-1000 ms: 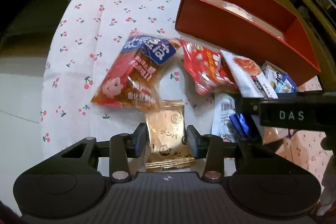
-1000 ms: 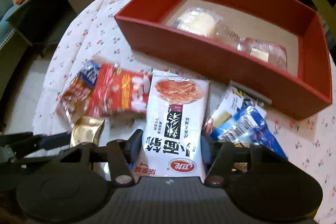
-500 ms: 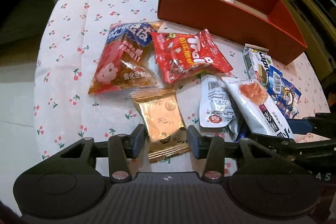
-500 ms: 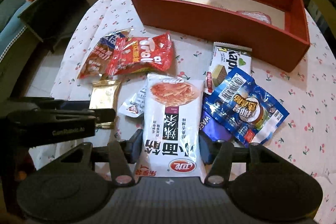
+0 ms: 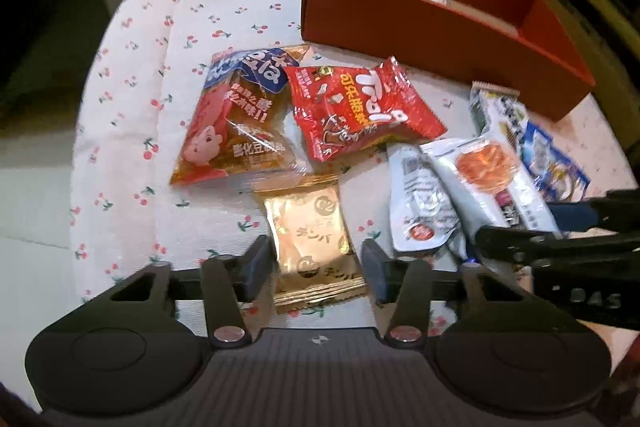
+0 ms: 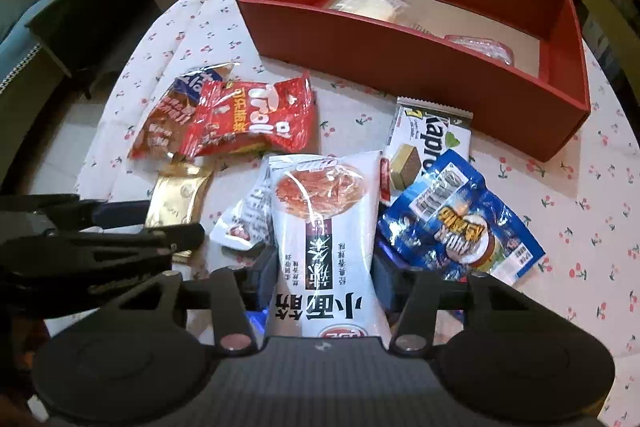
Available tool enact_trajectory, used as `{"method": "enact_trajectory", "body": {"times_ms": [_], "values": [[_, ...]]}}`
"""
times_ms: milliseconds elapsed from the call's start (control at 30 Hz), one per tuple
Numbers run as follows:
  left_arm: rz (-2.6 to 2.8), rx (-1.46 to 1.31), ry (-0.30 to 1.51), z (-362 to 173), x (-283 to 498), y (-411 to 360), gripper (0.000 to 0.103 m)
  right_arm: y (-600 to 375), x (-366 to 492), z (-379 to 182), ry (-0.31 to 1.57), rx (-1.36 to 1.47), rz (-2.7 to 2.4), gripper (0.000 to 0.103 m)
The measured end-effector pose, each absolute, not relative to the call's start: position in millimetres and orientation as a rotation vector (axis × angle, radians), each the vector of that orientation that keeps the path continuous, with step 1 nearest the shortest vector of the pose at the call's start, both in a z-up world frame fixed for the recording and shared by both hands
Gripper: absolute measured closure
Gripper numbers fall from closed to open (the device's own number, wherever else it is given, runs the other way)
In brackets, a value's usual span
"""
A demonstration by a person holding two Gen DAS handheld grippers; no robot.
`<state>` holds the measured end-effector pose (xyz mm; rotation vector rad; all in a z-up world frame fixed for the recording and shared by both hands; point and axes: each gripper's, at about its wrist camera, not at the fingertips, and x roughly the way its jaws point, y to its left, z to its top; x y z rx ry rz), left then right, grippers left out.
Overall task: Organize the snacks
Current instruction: 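Grasp the gold foil packet with the left gripper while the right grasps the white spicy-strip bag, then carry the gold packet and white bag with both grippers over the red box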
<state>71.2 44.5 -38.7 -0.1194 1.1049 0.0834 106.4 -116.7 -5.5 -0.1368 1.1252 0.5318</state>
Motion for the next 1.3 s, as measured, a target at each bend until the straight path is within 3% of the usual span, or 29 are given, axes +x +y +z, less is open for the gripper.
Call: {"method": "enact_trajectory", "body": {"times_ms": [300, 367, 467, 533, 633, 733, 800, 867, 900, 1033, 1300], "values": [[0.079, -0.160, 1.114, -32.0, 51.9, 51.0, 0.067, -133.6, 92.1, 10.6, 1.077, -0.113, 0.543, 0.059], [0.076, -0.145, 1.119, -33.7, 47.6, 49.5, 0.067, -134.0, 91.4, 8.6, 1.083, -0.118, 0.539, 0.064], [0.085, -0.149, 1.111, -33.2, 51.2, 48.3, 0.055, -137.3, 94.6, 2.9, 1.122, -0.091, 0.542, 0.063], [0.111, -0.172, 1.106, -34.1, 54.9, 50.4, 0.039, -138.8, 97.1, 3.9, 1.130, -0.067, 0.542, 0.058], [0.151, -0.148, 1.089, -36.5, 63.0, 46.1, 0.037, -142.2, 100.9, 4.2, 1.139, -0.028, 0.520, 0.042], [0.182, -0.086, 1.075, -40.7, 69.7, 36.3, 0.031, -137.0, 101.2, 1.8, 1.148, -0.027, 0.521, 0.035], [0.185, -0.065, 1.061, -41.5, 69.9, 33.2, 0.032, -128.4, 103.3, -2.5, 1.158, -0.038, 0.522, 0.034], [0.172, -0.054, 1.060, -39.9, 67.9, 32.9, 0.041, -115.9, 104.2, -8.3, 1.154, -0.084, 0.517, 0.031], [0.161, -0.054, 1.061, -38.8, 66.5, 32.8, 0.052, -110.5, 103.1, -8.5, 1.132, -0.116, 0.512, 0.029], [0.139, -0.060, 1.064, -38.5, 60.0, 37.1, 0.055, -102.9, 100.4, -7.1, 1.092, -0.199, 0.492, 0.045], [0.112, -0.124, 1.070, -31.1, 50.5, 47.4, 0.056, -123.0, 91.2, 6.2, 1.071, -0.161, 0.508, 0.055]]}}
